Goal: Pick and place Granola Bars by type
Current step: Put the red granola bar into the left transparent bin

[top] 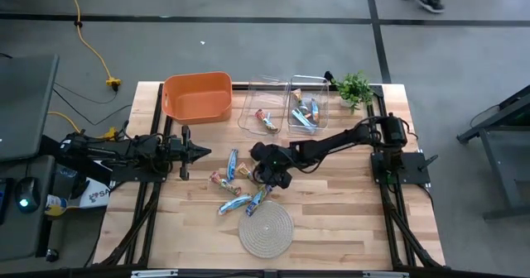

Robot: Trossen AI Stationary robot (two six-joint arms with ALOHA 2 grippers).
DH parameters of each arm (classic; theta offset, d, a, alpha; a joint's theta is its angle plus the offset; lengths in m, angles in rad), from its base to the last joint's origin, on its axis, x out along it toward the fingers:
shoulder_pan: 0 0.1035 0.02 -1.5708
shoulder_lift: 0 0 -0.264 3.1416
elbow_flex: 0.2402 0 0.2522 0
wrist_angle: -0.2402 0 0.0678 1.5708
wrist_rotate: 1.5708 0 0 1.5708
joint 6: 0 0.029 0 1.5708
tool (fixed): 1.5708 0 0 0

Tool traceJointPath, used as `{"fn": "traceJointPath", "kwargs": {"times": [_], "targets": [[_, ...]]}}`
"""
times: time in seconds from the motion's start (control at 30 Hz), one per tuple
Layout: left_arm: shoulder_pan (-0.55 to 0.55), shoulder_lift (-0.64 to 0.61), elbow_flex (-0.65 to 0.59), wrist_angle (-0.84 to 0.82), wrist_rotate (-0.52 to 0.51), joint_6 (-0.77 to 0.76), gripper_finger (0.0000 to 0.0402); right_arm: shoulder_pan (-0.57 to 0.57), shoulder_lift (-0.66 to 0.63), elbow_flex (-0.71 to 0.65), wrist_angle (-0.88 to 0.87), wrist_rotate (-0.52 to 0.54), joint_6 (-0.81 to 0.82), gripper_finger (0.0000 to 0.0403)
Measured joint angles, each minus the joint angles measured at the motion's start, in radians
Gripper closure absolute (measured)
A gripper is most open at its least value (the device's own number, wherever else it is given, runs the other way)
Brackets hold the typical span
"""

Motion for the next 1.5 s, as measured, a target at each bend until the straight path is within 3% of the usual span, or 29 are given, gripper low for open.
{"fn": "traceJointPath", "kwargs": {"times": [0.2,0.83,1.1,1.5], "targets": [[0.000,0.000,0.000,0.000,0.000,0.000,0.0401,0.024,0.000,0.040,0.001,0.034,-0.001,0.0400],[0.000,0.000,0.000,0.000,0.000,0.000,0.0401,0.022,0.000,0.267,-0.028,0.276,-0.001,0.0402],[0.000,0.000,0.000,0.000,0.000,0.000,0.0401,-0.072,0.000,0.394,-0.132,0.382,0.034,0.0401],[0.000,0.000,0.000,0.000,0.000,0.000,0.0401,-0.306,-0.001,0.436,-0.369,0.342,0.319,0.0402]]}}
